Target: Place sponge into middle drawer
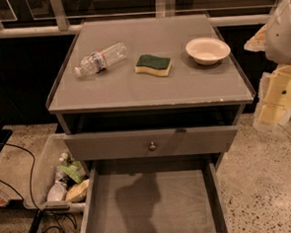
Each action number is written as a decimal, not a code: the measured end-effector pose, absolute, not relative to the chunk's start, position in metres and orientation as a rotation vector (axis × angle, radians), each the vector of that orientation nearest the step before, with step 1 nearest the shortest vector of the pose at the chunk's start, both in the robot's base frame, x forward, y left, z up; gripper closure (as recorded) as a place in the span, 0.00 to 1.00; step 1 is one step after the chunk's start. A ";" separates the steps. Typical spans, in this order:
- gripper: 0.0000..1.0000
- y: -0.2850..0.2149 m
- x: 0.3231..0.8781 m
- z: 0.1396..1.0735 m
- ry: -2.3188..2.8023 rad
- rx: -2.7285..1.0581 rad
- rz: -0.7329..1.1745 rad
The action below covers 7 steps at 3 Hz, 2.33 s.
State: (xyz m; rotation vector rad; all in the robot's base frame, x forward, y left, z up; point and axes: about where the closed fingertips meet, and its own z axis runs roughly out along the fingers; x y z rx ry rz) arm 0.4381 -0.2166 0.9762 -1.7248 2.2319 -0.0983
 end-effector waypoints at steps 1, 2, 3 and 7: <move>0.00 -0.215 0.440 0.978 2.225 -1.725 -0.104; 0.00 -0.189 0.458 0.989 2.137 -1.729 -0.108; 0.00 -0.155 0.494 1.005 2.009 -1.705 -0.074; 0.00 -0.106 0.610 0.999 1.889 -1.581 0.063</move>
Offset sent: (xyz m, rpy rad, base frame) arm 0.0544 0.0738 0.0309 0.0891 -0.1531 0.1227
